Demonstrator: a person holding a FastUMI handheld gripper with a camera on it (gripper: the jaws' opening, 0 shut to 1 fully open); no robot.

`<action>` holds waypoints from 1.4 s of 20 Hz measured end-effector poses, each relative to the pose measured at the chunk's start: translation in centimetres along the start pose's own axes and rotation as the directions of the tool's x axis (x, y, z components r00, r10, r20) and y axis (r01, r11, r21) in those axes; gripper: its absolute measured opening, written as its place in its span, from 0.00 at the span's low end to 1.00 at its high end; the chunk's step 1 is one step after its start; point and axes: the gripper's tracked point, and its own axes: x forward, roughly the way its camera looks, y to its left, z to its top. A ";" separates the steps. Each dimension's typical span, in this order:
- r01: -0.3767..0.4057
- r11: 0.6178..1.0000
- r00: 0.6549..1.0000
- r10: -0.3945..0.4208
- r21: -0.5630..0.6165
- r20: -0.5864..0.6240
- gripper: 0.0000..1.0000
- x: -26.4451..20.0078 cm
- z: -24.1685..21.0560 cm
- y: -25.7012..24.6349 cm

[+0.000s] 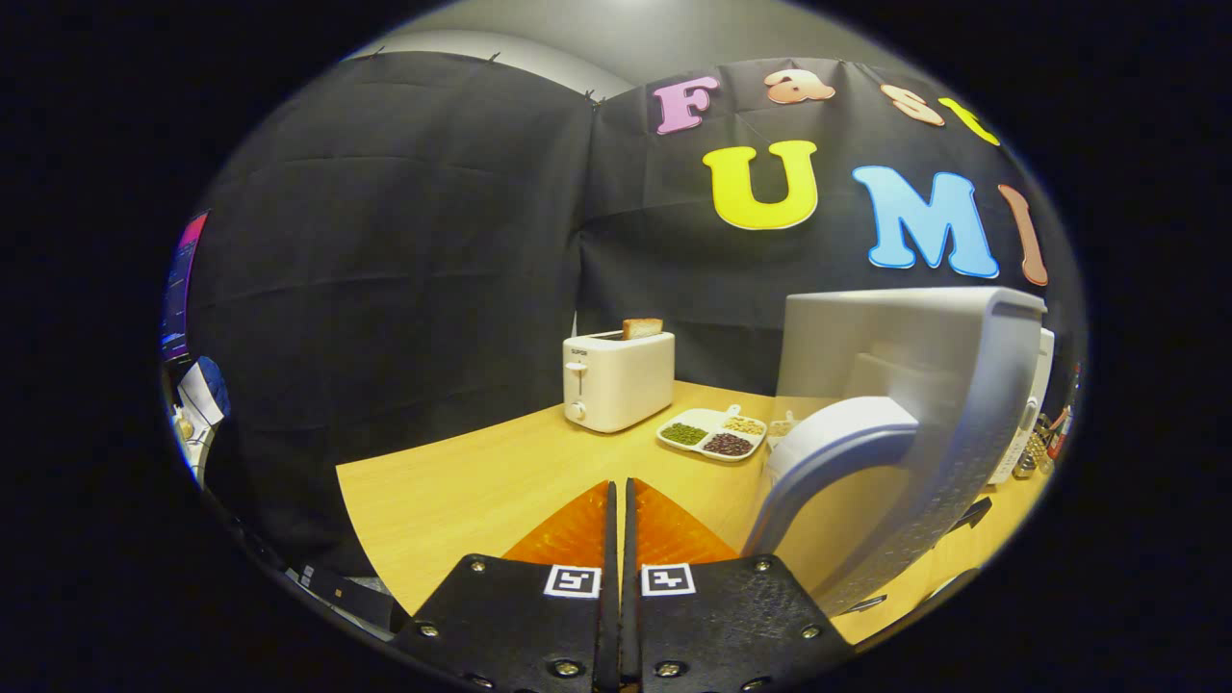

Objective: Open the microwave, put the food inside, and close the microwave door.

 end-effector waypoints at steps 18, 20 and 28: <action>0.473 0.875 0.880 -0.475 0.100 -0.004 0.01 -2.3 1.3 -26.5; 0.515 0.851 0.855 -0.518 0.102 0.006 0.01 -1.9 1.7 -28.9; 0.615 0.786 0.784 -0.618 0.065 0.058 0.01 0.1 3.2 -35.1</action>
